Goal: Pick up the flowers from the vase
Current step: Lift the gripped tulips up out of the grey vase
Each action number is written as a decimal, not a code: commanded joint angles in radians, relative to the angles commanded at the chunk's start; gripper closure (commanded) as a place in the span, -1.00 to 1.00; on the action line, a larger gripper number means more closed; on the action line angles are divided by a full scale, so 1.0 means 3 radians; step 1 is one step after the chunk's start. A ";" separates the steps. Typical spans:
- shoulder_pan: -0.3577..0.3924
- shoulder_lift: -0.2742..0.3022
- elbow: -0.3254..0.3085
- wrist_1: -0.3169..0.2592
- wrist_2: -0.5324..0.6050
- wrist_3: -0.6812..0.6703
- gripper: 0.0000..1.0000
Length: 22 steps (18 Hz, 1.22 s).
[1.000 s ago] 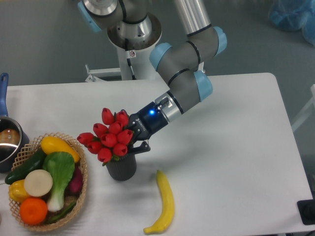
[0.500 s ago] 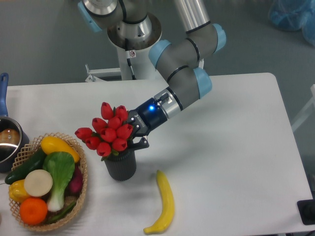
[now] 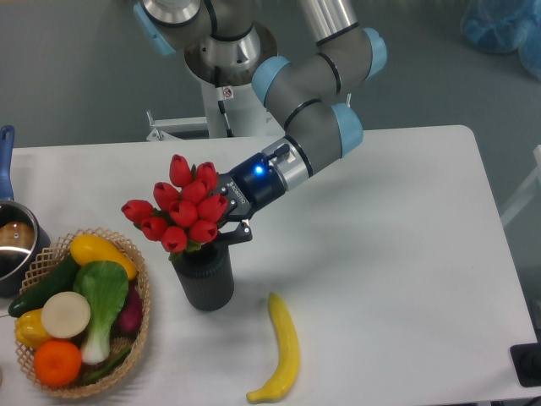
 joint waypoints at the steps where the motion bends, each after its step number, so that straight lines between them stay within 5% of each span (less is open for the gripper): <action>1: -0.0005 0.0041 0.0020 0.0000 -0.0041 -0.0112 0.19; 22: 0.0189 0.0312 0.0389 -0.0010 -0.0261 -0.0753 0.19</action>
